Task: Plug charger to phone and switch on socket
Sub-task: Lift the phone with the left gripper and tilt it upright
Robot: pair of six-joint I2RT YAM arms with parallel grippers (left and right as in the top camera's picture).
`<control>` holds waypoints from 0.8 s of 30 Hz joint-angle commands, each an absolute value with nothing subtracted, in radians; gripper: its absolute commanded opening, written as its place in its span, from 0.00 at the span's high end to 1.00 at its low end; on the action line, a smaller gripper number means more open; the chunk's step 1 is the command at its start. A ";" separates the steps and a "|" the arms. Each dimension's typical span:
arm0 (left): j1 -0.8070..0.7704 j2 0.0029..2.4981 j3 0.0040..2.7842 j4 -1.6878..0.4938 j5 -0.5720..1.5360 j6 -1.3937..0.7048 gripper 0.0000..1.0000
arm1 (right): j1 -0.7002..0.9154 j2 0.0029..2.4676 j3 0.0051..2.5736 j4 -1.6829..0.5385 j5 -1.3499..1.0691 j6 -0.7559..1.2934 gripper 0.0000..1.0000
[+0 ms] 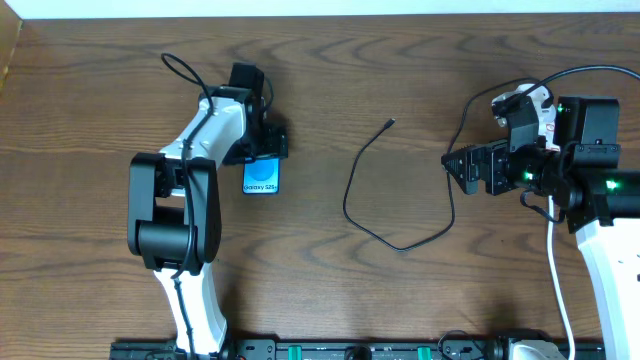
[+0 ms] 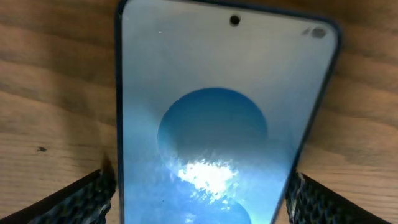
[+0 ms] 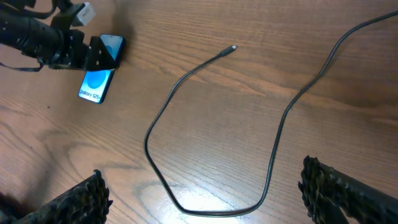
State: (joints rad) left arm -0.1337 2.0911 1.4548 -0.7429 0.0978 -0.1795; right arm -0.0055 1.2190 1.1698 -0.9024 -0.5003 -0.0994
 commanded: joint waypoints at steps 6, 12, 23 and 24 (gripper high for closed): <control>-0.140 2.111 1.419 -0.723 0.105 -0.165 0.11 | -0.012 1.217 1.190 -0.908 -0.496 -0.110 0.03; -0.163 2.112 1.419 -0.723 0.108 -0.151 0.15 | -0.012 1.217 1.189 -0.909 -0.496 -0.110 0.02; -0.160 2.111 1.430 -0.725 0.108 -0.152 0.32 | -0.012 1.217 1.190 -0.908 -0.496 -0.110 0.01; -0.158 2.111 1.438 -0.732 0.108 -0.152 0.32 | -0.012 1.217 1.189 -0.908 -0.496 -0.110 0.01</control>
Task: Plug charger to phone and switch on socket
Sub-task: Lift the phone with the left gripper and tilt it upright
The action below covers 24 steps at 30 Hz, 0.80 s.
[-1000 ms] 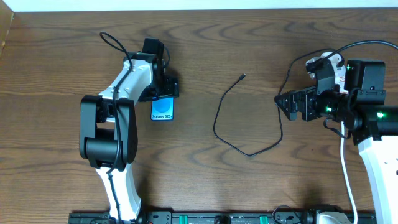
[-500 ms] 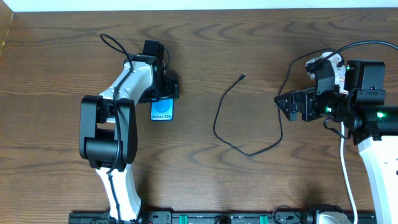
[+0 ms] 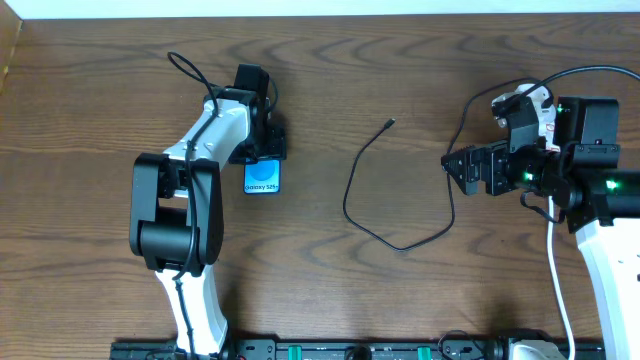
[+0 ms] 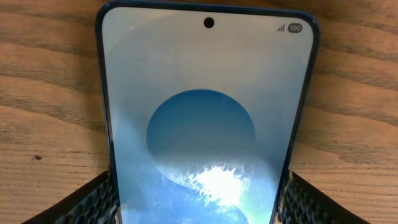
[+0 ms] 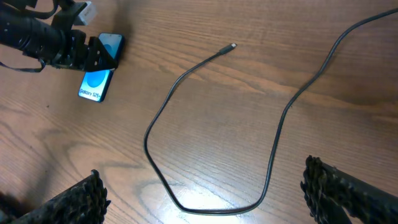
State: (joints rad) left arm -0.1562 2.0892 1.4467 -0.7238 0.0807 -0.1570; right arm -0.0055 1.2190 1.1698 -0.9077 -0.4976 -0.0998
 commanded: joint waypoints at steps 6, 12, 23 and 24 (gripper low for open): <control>-0.146 2.085 1.507 -0.791 0.127 -0.162 0.33 | -0.012 1.217 1.189 -0.893 -0.497 -0.097 0.01; -0.136 2.016 1.536 -0.822 0.157 -0.228 0.33 | -0.012 1.217 1.189 -0.858 -0.497 -0.056 0.01; -0.122 1.874 1.536 -0.828 0.234 -0.411 0.33 | -0.011 1.224 1.189 -0.776 -0.501 0.143 0.03; -0.119 1.862 1.536 -0.827 0.252 -0.434 0.33 | -0.011 1.229 1.189 -0.762 -0.502 0.170 0.03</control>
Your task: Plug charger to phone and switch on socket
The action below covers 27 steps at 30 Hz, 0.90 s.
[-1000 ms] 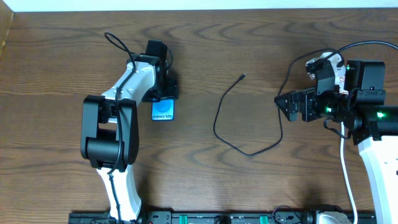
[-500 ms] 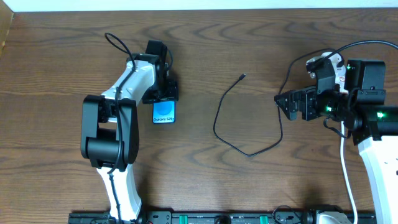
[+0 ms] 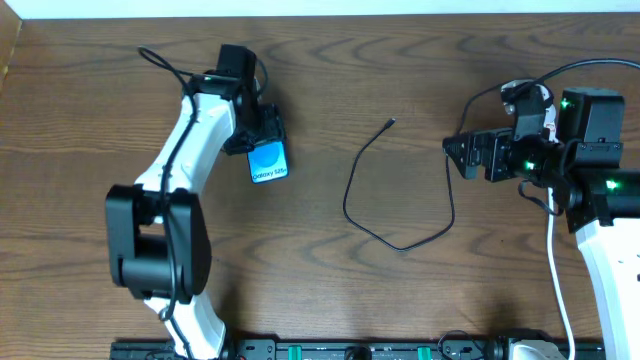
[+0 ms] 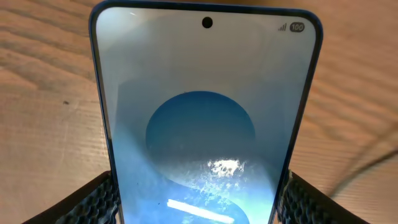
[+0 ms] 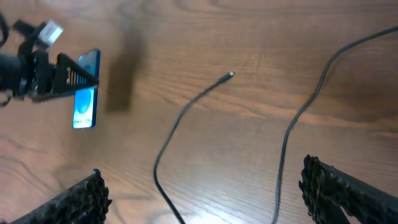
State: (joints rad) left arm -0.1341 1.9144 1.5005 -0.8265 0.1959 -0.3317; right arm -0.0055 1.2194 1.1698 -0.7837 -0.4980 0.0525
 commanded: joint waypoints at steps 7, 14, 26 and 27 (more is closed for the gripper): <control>-0.087 1.818 1.536 -0.818 0.382 -0.575 0.34 | 0.060 1.296 1.189 -0.660 -0.508 0.299 0.06; -0.041 1.817 1.536 -0.817 0.590 -0.688 0.34 | 0.148 1.362 1.189 -0.608 -0.505 0.317 0.07; 0.022 1.817 1.536 -0.799 0.981 -1.003 0.34 | 0.161 1.420 1.189 -0.593 -0.500 0.344 0.09; 0.023 1.817 1.536 -0.798 1.008 -1.024 0.34 | 0.161 1.421 1.189 -0.593 -0.499 0.344 0.09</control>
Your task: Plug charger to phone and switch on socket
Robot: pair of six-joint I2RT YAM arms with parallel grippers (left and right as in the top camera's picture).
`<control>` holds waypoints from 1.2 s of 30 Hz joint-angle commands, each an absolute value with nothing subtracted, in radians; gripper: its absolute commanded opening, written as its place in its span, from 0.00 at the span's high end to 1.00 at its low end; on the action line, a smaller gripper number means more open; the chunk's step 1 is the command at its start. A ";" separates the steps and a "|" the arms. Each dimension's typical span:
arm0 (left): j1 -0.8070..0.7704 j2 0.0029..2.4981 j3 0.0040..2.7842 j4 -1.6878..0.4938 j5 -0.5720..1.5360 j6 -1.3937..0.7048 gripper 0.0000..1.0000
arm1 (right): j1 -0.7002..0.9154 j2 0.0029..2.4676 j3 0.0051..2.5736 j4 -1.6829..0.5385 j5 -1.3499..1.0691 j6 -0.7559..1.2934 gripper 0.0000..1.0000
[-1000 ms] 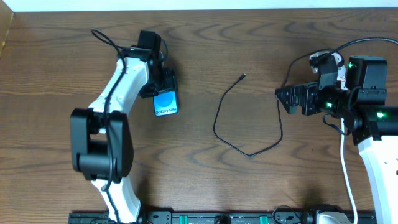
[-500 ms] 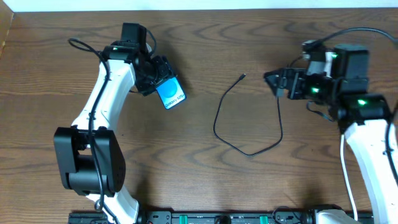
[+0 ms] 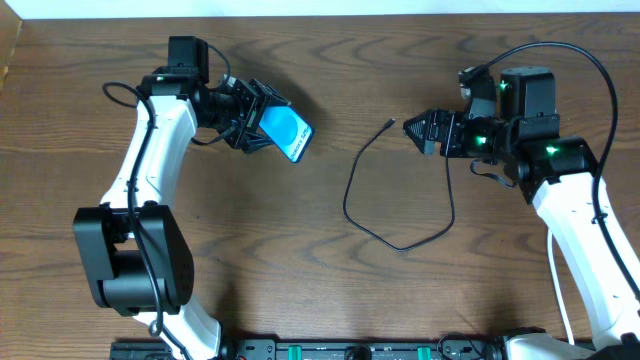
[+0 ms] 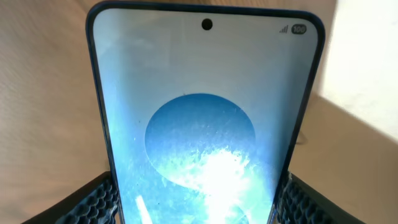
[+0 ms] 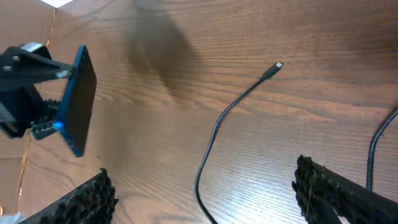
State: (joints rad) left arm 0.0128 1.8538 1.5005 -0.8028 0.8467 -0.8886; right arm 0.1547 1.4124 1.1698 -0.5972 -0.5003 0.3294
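Observation:
The blue phone [image 3: 285, 134], screen lit, is held off the table and tilted, its free end pointing right. My left gripper [image 3: 250, 128] is shut on its lower end; in the left wrist view the phone [image 4: 202, 112] fills the frame between the fingers [image 4: 93, 199]. The black charger cable [image 3: 350, 195] lies curved at mid-table, its plug tip [image 3: 390, 123] at the far end. My right gripper [image 3: 420, 130] hovers open just right of that tip. In the right wrist view the plug [image 5: 277, 65] lies ahead of the open gripper [image 5: 205, 193] and the phone [image 5: 78, 102] stands edge-on at left. No socket is in view.
The wooden table [image 3: 300, 290] runs to a far edge [image 3: 320, 14] with white floor beyond. The cable's other end [image 3: 450, 205] runs up towards my right arm, where black arm leads [image 3: 590, 70] loop overhead.
My left gripper has carried the phone up, back and to the right, and turned it edge-on with its free end facing right. My right gripper has moved left, close to the cable's plug tip.
The phone first lay flat on the table with my left gripper around its near end, and my right gripper waited open at the far right. Later the phone was raised slightly and turned. Now it is held in the air, and the right gripper is near the plug.

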 commanded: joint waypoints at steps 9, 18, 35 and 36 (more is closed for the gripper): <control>0.024 1.817 1.536 -0.799 1.172 -1.190 0.34 | 0.165 1.444 1.189 -0.594 -0.500 0.344 0.10; 0.024 1.817 1.536 -0.799 1.221 -1.324 0.34 | 0.189 1.456 1.189 -0.582 -0.499 0.344 0.10; 0.024 1.817 1.536 -0.798 1.219 -1.340 0.35 | 0.194 1.456 1.189 -0.567 -0.501 0.344 0.08; 0.024 1.817 1.536 -0.798 1.219 -1.340 0.35 | 0.199 1.456 1.189 -0.562 -0.501 0.344 0.08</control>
State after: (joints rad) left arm 0.0189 1.8538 1.5005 -0.8024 1.1728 -1.3350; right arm 0.1856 1.4506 1.1698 -0.5705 -0.4999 0.3332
